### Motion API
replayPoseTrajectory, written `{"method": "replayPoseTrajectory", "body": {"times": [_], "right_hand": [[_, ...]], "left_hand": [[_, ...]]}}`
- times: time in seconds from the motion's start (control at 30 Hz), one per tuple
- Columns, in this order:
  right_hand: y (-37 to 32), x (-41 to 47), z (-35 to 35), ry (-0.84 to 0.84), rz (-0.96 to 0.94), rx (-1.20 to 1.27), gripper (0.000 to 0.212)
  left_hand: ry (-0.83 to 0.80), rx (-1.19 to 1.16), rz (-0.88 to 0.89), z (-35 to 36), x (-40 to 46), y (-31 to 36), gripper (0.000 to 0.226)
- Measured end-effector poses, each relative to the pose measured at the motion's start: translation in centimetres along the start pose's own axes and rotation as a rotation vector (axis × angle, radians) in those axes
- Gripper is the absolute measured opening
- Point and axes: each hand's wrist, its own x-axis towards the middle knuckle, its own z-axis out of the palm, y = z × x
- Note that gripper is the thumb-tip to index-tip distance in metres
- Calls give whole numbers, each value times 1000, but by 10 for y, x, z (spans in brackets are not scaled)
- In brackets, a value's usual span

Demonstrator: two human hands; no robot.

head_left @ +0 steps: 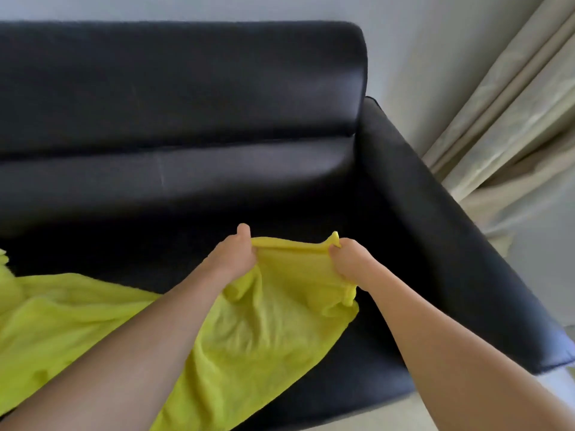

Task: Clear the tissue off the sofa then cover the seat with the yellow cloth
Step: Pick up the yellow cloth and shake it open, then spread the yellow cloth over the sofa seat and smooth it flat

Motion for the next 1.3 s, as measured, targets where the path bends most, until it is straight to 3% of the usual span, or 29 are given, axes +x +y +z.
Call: {"method": "replayPoseTrajectory", "body": {"times": [0.1,0.3,0.5,0.6,0.7,0.8,0.87,0.93,1.0,1.1,1.23,1.3], "right_hand": [[29,45,48,153,-57,-72,27],[56,85,88,504,-219,-260,35],[63,84,87,475,-193,-245,35],[62,97,86,498,-218,-309,31],[68,115,78,538,-278,-359,23],[72,128,62,566,-311,-473,17],[68,133,54,554,-305,-592,17],[64,135,51,551,-264,-645,22],[61,128,52,663,-273,-645,26],[56,106,72,799,-401,-606,32],[54,99,106,421,-366,-576,56],[56,110,100,313,-343,-522,63]], "left_hand": [[101,-120,-85,59,33,-22,18],[298,33,17,95,61,-39,31],[304,352,135,82,58,-33,16],[386,385,107,88,76,-37,6],[530,557,70,109,85,-45,23],[658,744,235,112,84,-36,32],[677,611,248,105,78,-21,30],[540,289,158,102,69,-8,28],[267,135,128,115,55,-7,35],[111,234,202,145,42,-20,55],[120,281,227,145,50,-27,59],[104,308,222,139,59,-27,58]]}}
